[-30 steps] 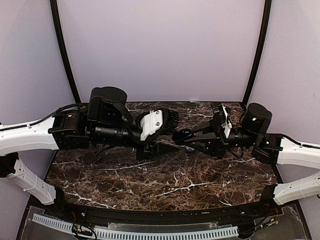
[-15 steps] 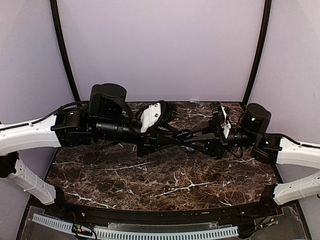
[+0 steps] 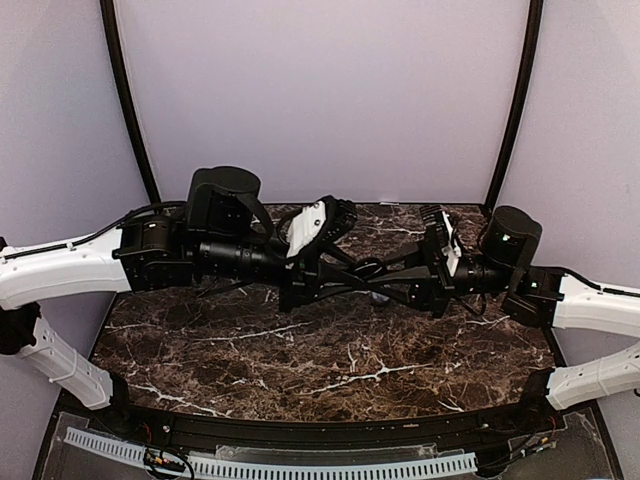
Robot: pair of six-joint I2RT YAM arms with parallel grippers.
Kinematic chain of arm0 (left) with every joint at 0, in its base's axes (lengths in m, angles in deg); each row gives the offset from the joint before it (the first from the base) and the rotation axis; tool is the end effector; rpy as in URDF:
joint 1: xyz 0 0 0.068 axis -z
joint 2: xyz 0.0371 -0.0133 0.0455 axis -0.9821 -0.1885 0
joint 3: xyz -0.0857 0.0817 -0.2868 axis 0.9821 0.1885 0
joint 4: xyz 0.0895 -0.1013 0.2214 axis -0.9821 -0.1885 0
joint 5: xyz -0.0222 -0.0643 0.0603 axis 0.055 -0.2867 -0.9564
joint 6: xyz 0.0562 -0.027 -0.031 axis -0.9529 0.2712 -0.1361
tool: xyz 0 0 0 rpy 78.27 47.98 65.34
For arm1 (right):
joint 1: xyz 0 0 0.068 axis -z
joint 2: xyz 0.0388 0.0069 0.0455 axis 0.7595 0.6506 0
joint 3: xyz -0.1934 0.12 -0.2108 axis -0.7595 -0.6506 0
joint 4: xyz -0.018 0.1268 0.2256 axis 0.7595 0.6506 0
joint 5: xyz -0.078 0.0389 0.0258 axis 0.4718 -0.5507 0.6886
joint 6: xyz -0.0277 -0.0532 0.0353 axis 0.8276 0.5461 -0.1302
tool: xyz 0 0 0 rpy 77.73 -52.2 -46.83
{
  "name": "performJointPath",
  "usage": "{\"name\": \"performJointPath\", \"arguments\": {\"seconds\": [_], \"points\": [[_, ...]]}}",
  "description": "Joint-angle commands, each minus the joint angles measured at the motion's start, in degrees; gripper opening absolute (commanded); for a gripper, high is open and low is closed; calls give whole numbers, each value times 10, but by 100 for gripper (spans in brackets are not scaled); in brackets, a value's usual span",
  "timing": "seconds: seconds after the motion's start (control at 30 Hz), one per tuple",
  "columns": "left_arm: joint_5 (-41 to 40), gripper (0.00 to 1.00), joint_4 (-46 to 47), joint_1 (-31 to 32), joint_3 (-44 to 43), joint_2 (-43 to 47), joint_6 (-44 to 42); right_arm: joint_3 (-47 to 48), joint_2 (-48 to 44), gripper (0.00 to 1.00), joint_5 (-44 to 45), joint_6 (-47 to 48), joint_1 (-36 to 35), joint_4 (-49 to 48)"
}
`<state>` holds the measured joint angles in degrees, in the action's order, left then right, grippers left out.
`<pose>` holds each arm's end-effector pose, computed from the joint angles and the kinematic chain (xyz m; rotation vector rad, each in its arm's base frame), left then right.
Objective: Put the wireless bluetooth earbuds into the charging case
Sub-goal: Pass from the right arm to the left, then place the charging case with the earbuds at the center of the board.
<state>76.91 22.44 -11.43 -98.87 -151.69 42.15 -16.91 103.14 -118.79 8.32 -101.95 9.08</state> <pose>0.1160 -0.3209 0.4229 1.3781 1.2914 -0.8825 0.1121 0.2050 0.3622 -1.2041 1.1229 1.2303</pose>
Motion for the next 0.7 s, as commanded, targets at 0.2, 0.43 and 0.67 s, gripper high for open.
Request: {"name": "performJointPath", "arguments": {"seconds": [0.2, 0.43, 0.67], "points": [[98, 0, 136, -123, 111, 56, 122, -12, -33, 98, 99, -67, 28, -18], [142, 0, 244, -228, 182, 1, 290, -18, -36, 99, 108, -112, 83, 3], [120, 3, 234, -250, 144, -162, 342, -22, -27, 99, 123, -117, 96, 25]]}}
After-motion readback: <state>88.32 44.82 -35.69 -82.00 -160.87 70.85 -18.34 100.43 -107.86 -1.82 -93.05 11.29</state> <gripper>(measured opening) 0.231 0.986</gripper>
